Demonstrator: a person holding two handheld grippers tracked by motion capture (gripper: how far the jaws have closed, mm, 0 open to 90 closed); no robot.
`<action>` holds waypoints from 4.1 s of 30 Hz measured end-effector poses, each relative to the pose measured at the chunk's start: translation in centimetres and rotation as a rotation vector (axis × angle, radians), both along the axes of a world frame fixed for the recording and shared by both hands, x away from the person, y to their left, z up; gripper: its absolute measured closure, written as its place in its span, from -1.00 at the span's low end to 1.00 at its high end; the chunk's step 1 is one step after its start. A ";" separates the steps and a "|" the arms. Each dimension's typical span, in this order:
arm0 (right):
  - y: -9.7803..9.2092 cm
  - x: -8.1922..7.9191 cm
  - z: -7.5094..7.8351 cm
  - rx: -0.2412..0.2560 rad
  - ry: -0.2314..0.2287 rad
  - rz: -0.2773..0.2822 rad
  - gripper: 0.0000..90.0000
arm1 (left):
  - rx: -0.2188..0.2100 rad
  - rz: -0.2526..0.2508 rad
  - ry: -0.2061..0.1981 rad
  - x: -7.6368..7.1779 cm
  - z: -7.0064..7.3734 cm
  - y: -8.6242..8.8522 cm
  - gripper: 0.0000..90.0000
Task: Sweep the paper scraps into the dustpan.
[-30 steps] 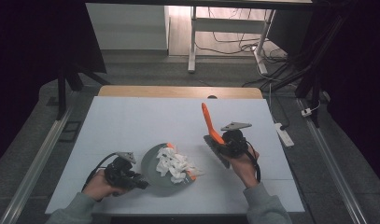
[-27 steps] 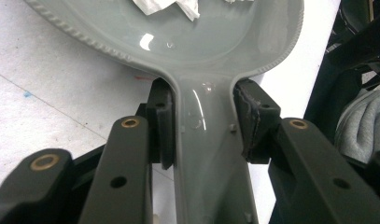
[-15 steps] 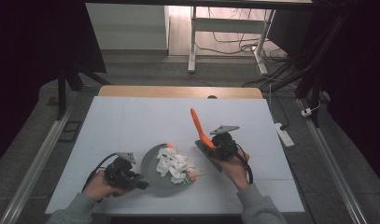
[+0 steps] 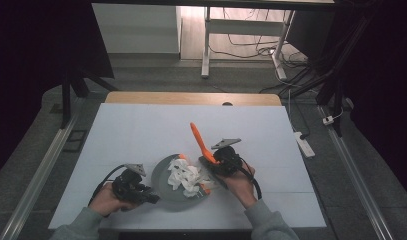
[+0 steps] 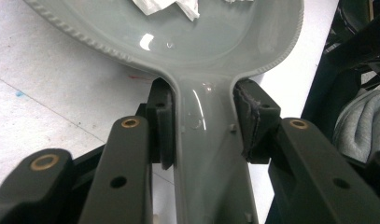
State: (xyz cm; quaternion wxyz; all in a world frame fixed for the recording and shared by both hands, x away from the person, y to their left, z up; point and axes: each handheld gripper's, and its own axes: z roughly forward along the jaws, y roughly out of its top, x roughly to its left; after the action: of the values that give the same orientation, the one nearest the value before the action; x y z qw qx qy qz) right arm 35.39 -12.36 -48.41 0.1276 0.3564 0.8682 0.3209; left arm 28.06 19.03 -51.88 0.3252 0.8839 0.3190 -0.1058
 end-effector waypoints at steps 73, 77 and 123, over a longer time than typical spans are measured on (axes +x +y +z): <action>6.2 1.7 -0.3 -0.010 -0.008 0.125 0.56 | -0.003 -0.004 0.005 0.0 -0.1 0.0 0.37; 6.2 0.6 0.3 0.026 0.020 0.168 0.56 | -0.003 -0.003 0.005 0.0 -0.1 0.0 0.37; -3.9 -0.2 3.0 0.125 -0.083 0.012 0.56 | -0.007 0.004 -0.008 -0.2 -0.2 0.0 0.37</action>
State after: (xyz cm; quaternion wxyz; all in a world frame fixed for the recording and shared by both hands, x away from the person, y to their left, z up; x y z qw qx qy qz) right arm 35.15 -16.30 -45.43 0.1390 0.3447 0.8425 0.3898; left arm 27.84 18.99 -52.05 0.3297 0.8825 0.3194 -0.1028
